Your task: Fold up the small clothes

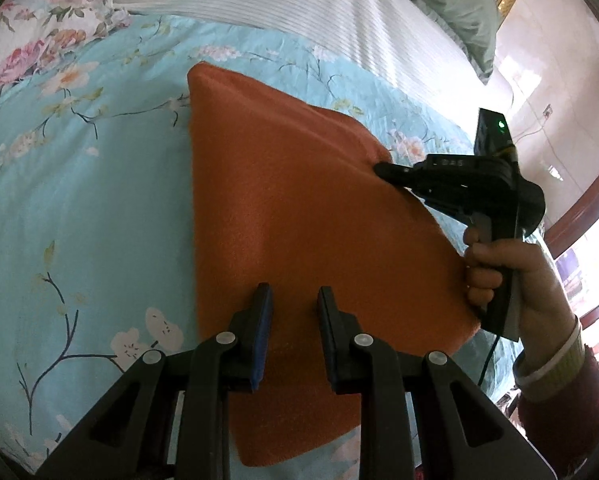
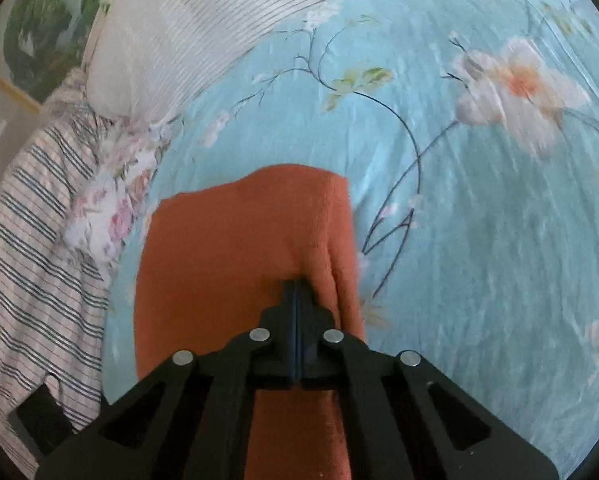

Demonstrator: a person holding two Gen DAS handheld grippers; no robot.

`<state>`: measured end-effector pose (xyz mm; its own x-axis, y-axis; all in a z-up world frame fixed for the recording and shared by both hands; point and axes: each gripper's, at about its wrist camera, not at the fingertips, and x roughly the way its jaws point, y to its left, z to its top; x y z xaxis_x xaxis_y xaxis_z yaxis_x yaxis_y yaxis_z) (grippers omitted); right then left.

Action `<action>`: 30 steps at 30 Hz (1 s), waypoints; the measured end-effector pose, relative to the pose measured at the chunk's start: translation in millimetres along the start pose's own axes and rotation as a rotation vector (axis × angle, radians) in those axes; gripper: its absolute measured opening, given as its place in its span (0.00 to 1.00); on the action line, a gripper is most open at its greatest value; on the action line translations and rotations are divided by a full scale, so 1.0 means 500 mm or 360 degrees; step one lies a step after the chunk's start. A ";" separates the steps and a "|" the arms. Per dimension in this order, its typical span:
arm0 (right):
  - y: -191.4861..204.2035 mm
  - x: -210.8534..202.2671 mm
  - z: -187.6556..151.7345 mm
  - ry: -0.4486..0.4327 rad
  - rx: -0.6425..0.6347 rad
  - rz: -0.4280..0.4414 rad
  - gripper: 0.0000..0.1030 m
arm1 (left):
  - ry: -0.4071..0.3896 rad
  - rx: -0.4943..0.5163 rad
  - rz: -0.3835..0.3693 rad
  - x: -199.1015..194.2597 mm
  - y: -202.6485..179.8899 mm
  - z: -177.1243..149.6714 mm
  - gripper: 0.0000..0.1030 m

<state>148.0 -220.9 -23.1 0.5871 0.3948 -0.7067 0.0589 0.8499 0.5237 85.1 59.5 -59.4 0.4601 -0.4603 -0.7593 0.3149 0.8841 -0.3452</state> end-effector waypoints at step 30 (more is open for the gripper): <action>0.079 -0.231 -0.282 -0.0132 -0.0393 -0.0250 0.45 | -0.0165 -0.0165 0.0221 -0.124 -0.001 -0.134 0.72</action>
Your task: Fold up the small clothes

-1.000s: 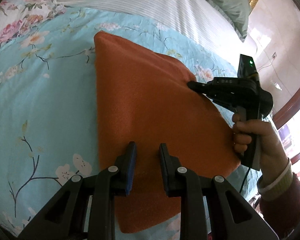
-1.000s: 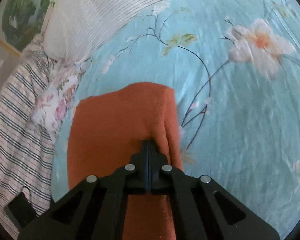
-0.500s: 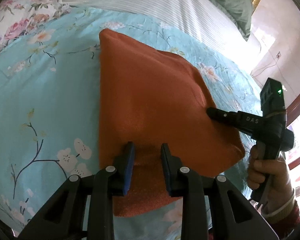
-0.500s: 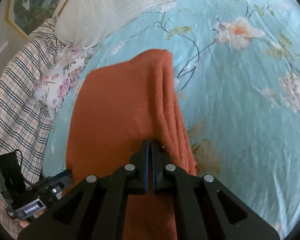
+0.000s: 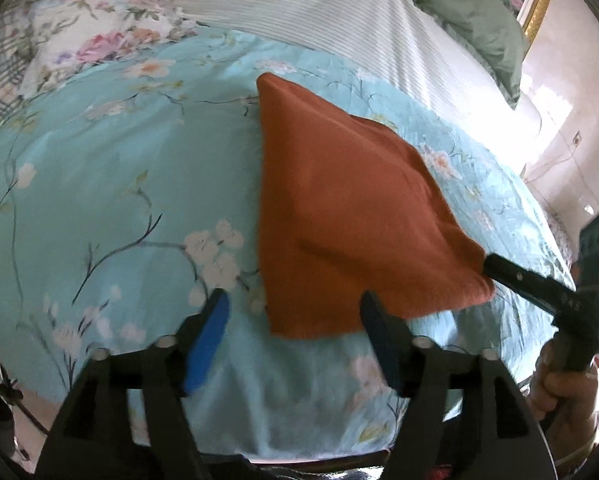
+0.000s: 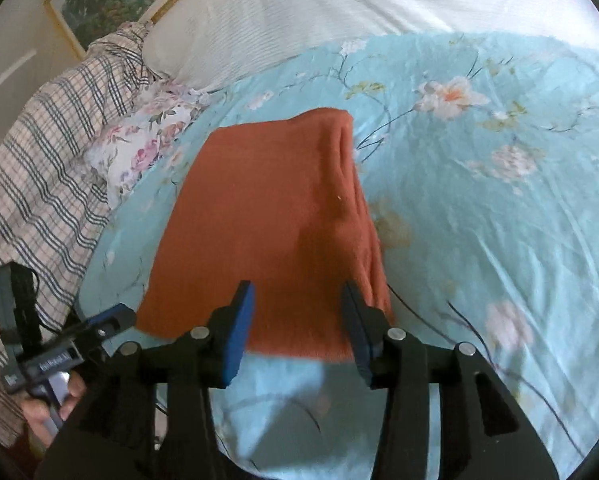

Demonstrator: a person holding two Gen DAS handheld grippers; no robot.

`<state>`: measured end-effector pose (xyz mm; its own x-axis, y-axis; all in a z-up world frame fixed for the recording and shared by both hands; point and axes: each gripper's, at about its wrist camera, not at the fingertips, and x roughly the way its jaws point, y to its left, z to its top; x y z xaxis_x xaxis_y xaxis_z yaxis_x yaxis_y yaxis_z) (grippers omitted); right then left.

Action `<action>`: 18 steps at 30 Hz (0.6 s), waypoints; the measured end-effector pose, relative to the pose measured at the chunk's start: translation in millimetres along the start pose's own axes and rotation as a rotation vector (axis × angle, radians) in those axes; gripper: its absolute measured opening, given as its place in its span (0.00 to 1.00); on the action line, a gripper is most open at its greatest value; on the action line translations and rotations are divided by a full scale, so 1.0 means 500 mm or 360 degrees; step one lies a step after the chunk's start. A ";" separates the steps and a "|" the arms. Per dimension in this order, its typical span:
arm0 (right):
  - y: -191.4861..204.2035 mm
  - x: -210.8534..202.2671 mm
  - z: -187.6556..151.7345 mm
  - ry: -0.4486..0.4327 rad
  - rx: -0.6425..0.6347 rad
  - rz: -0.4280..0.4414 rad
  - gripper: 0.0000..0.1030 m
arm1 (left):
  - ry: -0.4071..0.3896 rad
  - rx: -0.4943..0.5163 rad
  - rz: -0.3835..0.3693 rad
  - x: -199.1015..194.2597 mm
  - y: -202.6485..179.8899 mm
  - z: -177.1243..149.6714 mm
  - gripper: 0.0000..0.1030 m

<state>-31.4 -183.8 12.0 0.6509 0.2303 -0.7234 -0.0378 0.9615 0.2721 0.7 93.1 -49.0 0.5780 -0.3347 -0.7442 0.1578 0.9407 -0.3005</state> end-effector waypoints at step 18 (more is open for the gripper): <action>0.006 -0.097 -0.185 0.0051 0.0189 0.0001 0.91 | 0.0038 0.0122 0.0229 -0.061 -0.031 -0.111 0.79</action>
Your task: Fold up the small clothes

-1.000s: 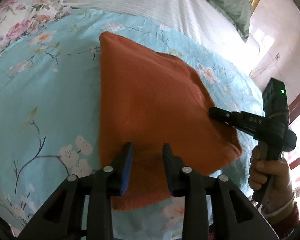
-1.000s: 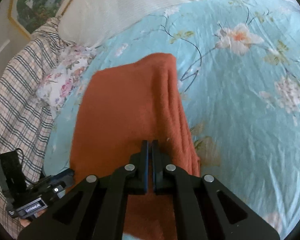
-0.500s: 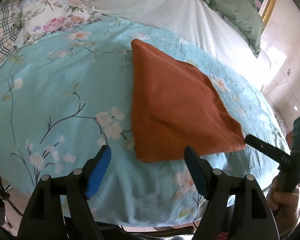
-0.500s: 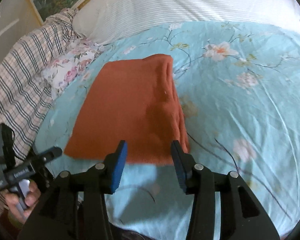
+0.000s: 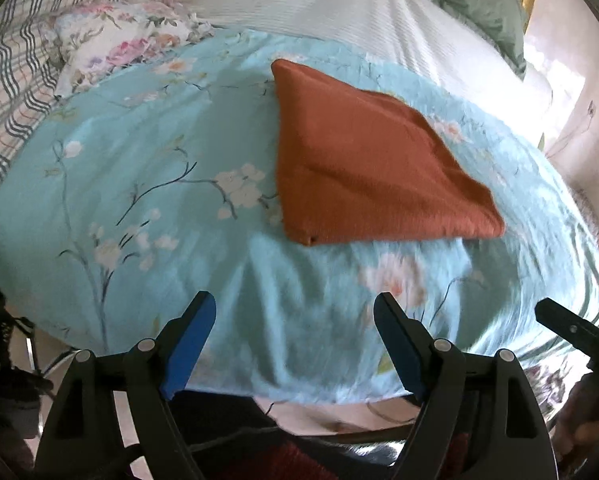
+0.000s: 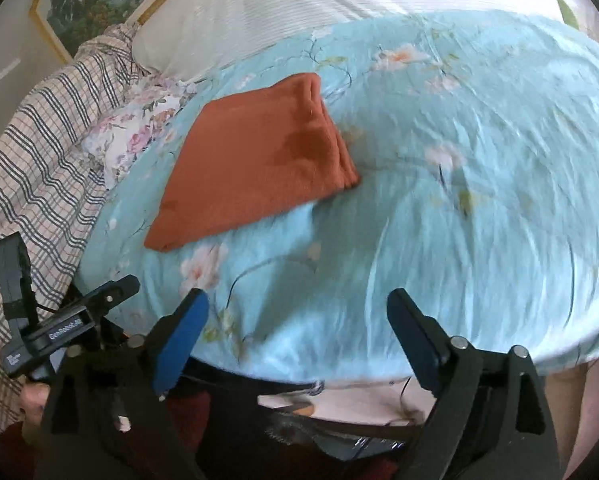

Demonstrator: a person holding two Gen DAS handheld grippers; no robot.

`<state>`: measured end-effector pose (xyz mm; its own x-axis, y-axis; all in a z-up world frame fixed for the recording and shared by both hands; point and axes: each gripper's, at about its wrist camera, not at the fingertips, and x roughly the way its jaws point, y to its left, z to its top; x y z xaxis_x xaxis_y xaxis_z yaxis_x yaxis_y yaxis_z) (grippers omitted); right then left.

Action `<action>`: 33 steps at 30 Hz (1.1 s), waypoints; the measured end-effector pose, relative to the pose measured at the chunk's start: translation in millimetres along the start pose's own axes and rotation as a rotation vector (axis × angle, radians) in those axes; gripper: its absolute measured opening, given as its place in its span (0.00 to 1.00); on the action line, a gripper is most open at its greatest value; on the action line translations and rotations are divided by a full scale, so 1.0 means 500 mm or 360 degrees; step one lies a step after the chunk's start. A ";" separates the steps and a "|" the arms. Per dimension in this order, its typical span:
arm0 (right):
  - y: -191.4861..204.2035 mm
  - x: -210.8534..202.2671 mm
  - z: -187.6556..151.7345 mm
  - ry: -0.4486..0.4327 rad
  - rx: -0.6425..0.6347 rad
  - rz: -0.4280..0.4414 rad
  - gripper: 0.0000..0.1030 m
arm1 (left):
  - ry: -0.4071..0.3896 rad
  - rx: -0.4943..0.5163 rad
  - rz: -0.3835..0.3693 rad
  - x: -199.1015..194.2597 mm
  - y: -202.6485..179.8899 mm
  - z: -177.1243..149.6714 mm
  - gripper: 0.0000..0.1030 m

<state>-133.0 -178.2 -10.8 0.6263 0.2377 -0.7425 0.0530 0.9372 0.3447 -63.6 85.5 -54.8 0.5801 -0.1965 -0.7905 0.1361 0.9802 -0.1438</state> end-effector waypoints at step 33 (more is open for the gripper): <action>0.058 0.045 0.132 0.0063 -0.0514 -0.0135 1.00 | -0.0028 0.0311 0.0341 -0.001 -0.036 0.098 0.81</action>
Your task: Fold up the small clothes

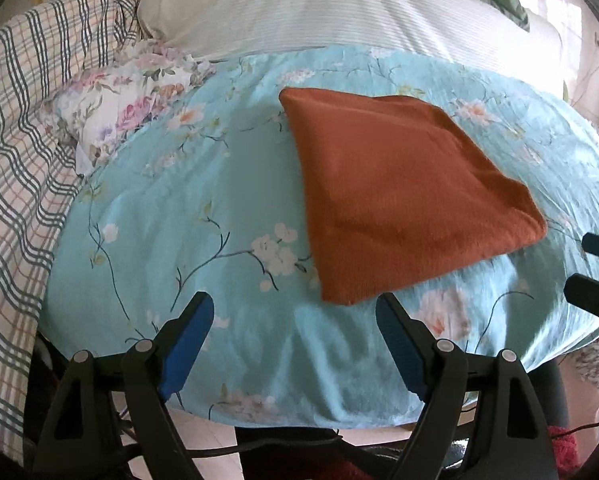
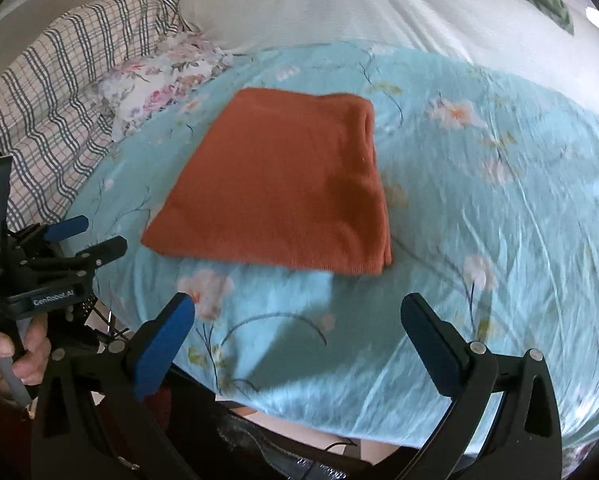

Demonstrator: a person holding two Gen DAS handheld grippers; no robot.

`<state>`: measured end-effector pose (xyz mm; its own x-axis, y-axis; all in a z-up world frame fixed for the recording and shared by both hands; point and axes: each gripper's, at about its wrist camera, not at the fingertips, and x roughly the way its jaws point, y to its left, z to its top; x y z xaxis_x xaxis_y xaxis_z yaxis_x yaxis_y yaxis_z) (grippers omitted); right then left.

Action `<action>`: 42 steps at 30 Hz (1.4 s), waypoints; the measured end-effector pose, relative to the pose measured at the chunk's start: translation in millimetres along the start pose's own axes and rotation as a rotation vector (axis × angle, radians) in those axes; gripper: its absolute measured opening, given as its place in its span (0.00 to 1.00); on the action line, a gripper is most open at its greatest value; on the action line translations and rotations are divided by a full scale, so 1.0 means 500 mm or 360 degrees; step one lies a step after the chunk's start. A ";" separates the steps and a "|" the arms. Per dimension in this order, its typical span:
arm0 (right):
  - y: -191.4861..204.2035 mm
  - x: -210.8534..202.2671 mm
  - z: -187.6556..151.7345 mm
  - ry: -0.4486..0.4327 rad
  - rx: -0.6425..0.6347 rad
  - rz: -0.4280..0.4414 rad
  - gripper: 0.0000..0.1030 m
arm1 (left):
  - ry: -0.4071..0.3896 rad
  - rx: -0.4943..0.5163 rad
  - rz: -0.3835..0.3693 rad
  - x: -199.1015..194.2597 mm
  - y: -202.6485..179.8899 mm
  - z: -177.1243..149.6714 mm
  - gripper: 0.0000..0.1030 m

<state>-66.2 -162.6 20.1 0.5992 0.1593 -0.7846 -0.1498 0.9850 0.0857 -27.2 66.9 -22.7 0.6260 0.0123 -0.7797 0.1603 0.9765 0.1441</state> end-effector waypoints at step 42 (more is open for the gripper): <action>0.002 0.034 0.068 0.0041 -0.0123 0.0004 1.00 | -0.0010 0.0020 0.0064 0.005 0.001 0.033 0.84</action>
<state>-29.3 -156.7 28.0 0.5785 0.1590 -0.8000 -0.2120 0.9764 0.0407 -13.0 64.1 -14.7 0.6366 0.0500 -0.7696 0.1443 0.9725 0.1826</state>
